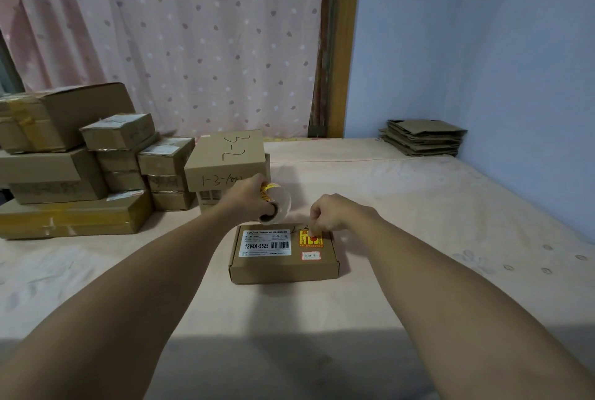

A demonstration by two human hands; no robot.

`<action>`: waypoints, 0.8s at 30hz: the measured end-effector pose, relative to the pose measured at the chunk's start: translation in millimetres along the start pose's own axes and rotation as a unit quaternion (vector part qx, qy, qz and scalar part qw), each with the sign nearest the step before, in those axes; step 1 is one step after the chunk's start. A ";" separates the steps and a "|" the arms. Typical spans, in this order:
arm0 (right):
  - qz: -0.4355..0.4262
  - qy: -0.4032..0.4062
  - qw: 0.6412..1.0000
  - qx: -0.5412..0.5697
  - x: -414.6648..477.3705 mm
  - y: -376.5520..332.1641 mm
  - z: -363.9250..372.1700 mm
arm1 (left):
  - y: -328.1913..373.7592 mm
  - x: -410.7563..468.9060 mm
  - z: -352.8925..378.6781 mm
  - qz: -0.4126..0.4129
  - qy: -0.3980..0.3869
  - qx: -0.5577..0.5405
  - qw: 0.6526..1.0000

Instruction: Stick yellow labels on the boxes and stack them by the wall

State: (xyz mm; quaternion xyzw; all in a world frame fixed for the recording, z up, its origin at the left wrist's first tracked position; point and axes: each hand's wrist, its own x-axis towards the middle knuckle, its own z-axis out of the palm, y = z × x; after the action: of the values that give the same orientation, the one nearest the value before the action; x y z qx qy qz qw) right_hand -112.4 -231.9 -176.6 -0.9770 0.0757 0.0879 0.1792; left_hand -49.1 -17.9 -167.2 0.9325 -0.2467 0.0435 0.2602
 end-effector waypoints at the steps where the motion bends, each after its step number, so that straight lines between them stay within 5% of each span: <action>1: 0.008 -0.004 1.000 -0.005 0.7 0.3 -0.4 | -0.8 -0.6 0.2 0.002 -0.001 0.004 1.000; 24: 0.080 -0.013 0.993 0.089 -11.5 3.8 23.5 | -47.1 -34.4 -21.1 -0.099 -0.023 0.202 0.974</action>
State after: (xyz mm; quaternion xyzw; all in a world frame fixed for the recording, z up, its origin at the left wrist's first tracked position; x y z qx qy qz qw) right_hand -127.7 -225.6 -197.3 -0.9467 0.1585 0.1077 0.2589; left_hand -55.4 42.7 -178.1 0.9863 -0.1453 0.0450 0.0639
